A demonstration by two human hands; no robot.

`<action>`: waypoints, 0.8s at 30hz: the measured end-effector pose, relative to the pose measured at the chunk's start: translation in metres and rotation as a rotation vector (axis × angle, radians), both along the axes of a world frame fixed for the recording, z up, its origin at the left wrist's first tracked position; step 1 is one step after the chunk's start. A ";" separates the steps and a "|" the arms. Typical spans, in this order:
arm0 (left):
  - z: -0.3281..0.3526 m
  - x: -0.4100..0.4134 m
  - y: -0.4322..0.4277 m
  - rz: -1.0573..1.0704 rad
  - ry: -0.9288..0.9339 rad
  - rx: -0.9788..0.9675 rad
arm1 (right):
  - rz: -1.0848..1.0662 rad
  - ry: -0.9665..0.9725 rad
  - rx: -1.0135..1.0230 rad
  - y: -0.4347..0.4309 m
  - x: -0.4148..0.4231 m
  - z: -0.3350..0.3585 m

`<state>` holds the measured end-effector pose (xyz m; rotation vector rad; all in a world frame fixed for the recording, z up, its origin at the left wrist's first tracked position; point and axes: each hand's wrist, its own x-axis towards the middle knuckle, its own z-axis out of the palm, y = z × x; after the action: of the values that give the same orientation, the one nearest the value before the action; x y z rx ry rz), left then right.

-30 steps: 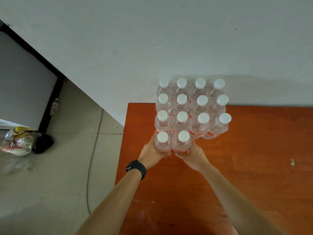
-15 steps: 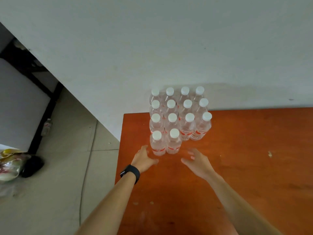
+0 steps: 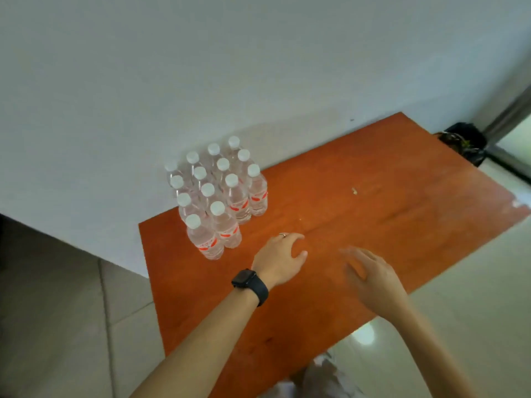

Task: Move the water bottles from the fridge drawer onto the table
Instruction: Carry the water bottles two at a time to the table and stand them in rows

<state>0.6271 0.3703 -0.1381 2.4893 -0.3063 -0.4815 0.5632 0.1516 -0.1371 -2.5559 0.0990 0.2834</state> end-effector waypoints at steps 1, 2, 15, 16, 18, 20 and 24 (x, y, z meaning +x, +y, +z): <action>0.006 0.000 -0.023 -0.074 -0.040 0.017 | -0.058 -0.031 -0.029 -0.015 -0.012 0.005; 0.010 0.000 -0.047 -0.147 -0.081 0.030 | -0.109 -0.061 -0.056 -0.031 -0.025 0.011; 0.095 -0.123 -0.407 -0.848 -0.462 -0.044 | -0.799 -0.249 -0.291 -0.301 -0.280 0.102; 0.101 -0.141 -0.434 -0.880 -0.476 -0.051 | -0.832 -0.261 -0.308 -0.320 -0.303 0.108; 0.114 -0.175 -0.485 -0.937 -0.495 -0.072 | -0.898 -0.291 -0.329 -0.357 -0.346 0.120; 0.127 -0.208 -0.534 -0.981 -0.529 -0.088 | -0.964 -0.326 -0.341 -0.391 -0.387 0.132; 0.151 -0.264 -0.617 -1.047 -0.568 -0.131 | -1.074 -0.355 -0.365 -0.451 -0.456 0.152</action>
<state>0.3632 -0.2471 0.0134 2.1059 -1.8201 -0.1005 0.1072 -0.2999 0.0151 -2.4351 1.4093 -0.6403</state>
